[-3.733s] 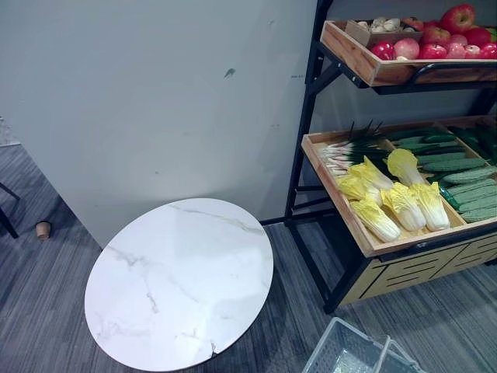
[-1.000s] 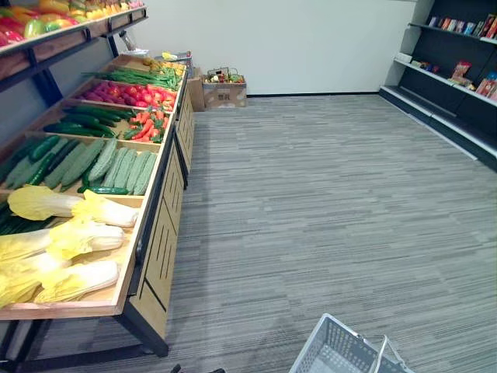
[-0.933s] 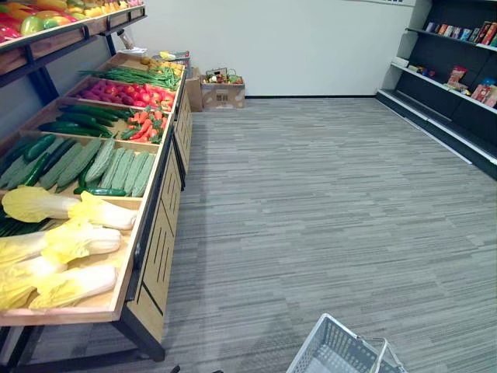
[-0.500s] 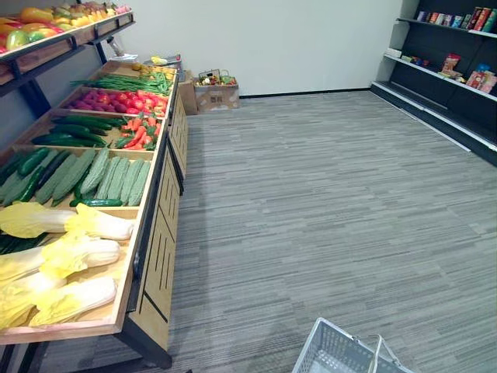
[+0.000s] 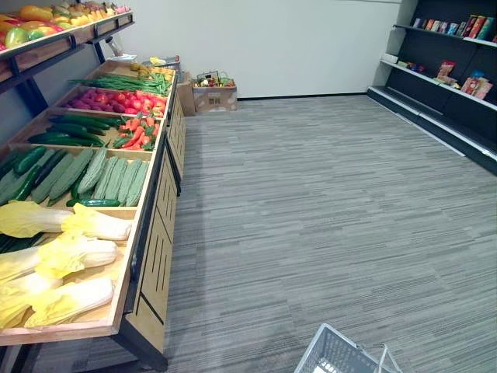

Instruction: Pick vegetable in the basket

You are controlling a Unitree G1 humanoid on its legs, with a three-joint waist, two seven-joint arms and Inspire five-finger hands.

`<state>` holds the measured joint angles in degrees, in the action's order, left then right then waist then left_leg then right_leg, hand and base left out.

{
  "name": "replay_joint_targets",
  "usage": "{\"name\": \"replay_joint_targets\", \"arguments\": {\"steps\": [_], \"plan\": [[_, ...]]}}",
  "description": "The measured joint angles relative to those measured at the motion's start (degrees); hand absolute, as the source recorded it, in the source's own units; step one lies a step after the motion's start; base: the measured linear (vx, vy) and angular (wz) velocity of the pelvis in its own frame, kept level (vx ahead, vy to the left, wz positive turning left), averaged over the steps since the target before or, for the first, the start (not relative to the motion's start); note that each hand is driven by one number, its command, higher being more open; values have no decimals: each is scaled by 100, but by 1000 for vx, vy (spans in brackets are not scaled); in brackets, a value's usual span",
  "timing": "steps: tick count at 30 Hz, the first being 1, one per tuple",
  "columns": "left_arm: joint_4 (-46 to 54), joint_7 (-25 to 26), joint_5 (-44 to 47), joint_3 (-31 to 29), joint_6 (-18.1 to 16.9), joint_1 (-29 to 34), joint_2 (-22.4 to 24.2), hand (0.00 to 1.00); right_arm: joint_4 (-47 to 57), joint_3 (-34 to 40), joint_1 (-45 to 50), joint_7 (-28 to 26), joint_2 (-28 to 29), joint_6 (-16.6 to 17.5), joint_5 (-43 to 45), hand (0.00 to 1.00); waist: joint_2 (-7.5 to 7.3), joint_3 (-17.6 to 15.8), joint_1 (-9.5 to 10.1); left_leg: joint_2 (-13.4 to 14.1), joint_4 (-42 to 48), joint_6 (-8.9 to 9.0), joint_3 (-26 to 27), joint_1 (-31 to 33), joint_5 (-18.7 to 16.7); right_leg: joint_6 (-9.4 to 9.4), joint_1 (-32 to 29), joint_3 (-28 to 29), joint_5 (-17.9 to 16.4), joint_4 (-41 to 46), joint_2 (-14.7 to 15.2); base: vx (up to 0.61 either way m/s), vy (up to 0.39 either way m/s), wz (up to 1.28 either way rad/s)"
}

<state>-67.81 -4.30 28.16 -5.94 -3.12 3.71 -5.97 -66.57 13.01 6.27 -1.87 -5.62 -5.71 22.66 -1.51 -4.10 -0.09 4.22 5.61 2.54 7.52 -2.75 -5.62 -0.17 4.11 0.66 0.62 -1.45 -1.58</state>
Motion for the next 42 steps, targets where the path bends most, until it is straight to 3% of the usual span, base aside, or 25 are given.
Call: {"name": "replay_joint_targets", "arguments": {"steps": [2,3,7,9,11,12,13,14,16,19,21,23,24,25,27,28,30,33,34,35,36,38,41,42], "plan": [[15,-8,-89,3,2,-11,2,100,-13,9,-16,0,4,3,-2,0,17,-15,1,-3,311,-45,7,86,-210,94,-33,8,-92,158,34,-78,102,-11],[62,-24,-250,6,13,-18,10,100,-7,60,-64,4,17,15,-1,0,52,-37,-2,1,631,-137,12,239,-403,198,-216,-3,-361,503,94,-98,108,-8],[139,-4,-402,22,80,-12,10,100,3,171,-47,97,31,24,96,0,76,-112,-16,-100,991,-228,2,305,-677,374,-599,-110,-849,1577,284,-66,91,2],[142,13,-400,8,128,-13,2,100,17,184,-58,126,31,44,314,0,102,-184,-28,-89,958,-308,0,146,-742,378,-839,-296,-891,2256,337,-2,67,-3],[151,4,-403,-20,157,-8,-36,100,44,201,-8,133,59,86,505,0,113,-209,-67,-12,946,-312,-22,28,-828,293,-1022,-397,-955,2215,275,23,26,4],[167,-7,-418,-62,183,-9,-35,100,48,199,8,134,85,101,530,0,108,-217,-68,66,943,-276,-43,40,-882,313,-1172,-359,-935,1951,166,460,-245,46],[250,-14,-608,-380,377,-37,66,100,78,176,103,202,97,121,642,0,84,-247,-73,312,905,42,-303,-111,-1041,23,-1158,-602,-9,1209,-29,645,-375,55],[260,-15,-646,-409,390,-46,105,100,120,176,67,203,69,108,642,0,132,-297,-67,399,762,168,-328,-227,-957,-91,-1191,-707,-168,1432,-91,691,-390,55],[265,-14,-684,-454,391,-22,111,100,178,155,64,205,67,73,641,0,127,-308,-36,452,533,218,-331,-424,-842,-237,-1162,-793,-314,1664,-144,269,-161,14],[289,-50,-751,-627,502,25,86,100,247,107,120,230,107,-1,677,0,73,-323,-79,427,394,210,-522,-685,-780,-129,-1139,-1073,-976,2373,87,172,-132,58],[404,-231,-603,-985,627,213,69,100,315,150,264,255,208,-1,701,0,-35,-51,-159,403,417,105,-624,-671,-849,-119,-1155,-1293,-1501,2656,247,180,-119,96],[531,-289,-214,-1240,614,272,79,100,290,159,260,264,237,-30,687,0,-126,24,-110,408,1203,59,-653,-267,-908,-193,-983,-1369,-1595,2427,244,195,-178,52],[579,-325,69,-1374,612,230,119,100,299,159,266,287,209,-38,678,0,-106,55,-60,525,2330,32,-643,277,-946,-213,-785,-1504,-1583,2188,174,195,-268,58],[629,-319,240,-1386,602,181,184,100,339,157,291,292,103,-64,690,0,62,17,-19,825,3609,-20,-568,919,-931,-275,-485,-1605,-1553,1926,-44,164,-216,46],[633,-255,302,-1339,473,185,263,100,246,185,242,368,4,-61,699,0,253,-35,36,1168,4524,18,-307,1264,-992,-341,-19,-1641,-1508,1621,-262,238,-123,4],[615,-211,297,-1285,430,180,255,100,143,208,197,383,3,-58,698,0,233,-33,39,1163,4496,54,-141,1315,-1088,-342,173,-1604,-1508,1511,-260,291,-59,-21],[567,-240,272,-1156,329,147,233,100,51,285,89,387,2,-51,670,0,182,-84,58,972,3942,117,128,1443,-1202,-338,427,-1532,-1506,1321,-164,241,-3,-17],[562,-436,268,-1052,193,57,185,100,55,583,-8,307,153,-76,654,0,-17,-290,100,373,2651,96,243,1725,-1121,-309,696,-1406,-1510,1134,145,278,100,-11],[576,-531,265,-1026,107,4,212,100,94,659,0,207,204,-23,646,0,-36,-427,116,129,1855,89,275,1887,-627,-308,804,-1372,-1509,1120,267,227,150,-8],[569,-566,262,-1004,95,-9,224,100,111,654,3,198,202,3,636,0,6,-464,130,96,1523,45,295,1934,-344,-307,859,-1340,-1510,1118,272,596,365,-35],[575,-626,266,-1016,43,59,179,100,265,541,30,185,348,87,630,0,-122,-512,218,-109,709,-372,576,1562,707,47,1067,-1065,-1390,1055,495,574,339,-34],[575,-676,264,-1022,10,57,130,100,330,457,30,180,422,136,621,0,-214,-512,262,-218,723,-540,619,1448,693,153,1007,-810,-1233,1316,581,430,229,-10],[566,-690,264,-1017,-14,70,141,100,409,431,8,148,457,143,556,0,-192,-490,267,-211,567,-599,630,1144,650,135,909,-555,-1200,1635,590,202,86,6],[549,-699,274,-1004,-12,100,106,100,432,419,-12,114,534,141,372,0,-256,-443,275,-290,434,-585,688,997,616,199,931,-547,-1084,1613,664,157,58,-13]]}}
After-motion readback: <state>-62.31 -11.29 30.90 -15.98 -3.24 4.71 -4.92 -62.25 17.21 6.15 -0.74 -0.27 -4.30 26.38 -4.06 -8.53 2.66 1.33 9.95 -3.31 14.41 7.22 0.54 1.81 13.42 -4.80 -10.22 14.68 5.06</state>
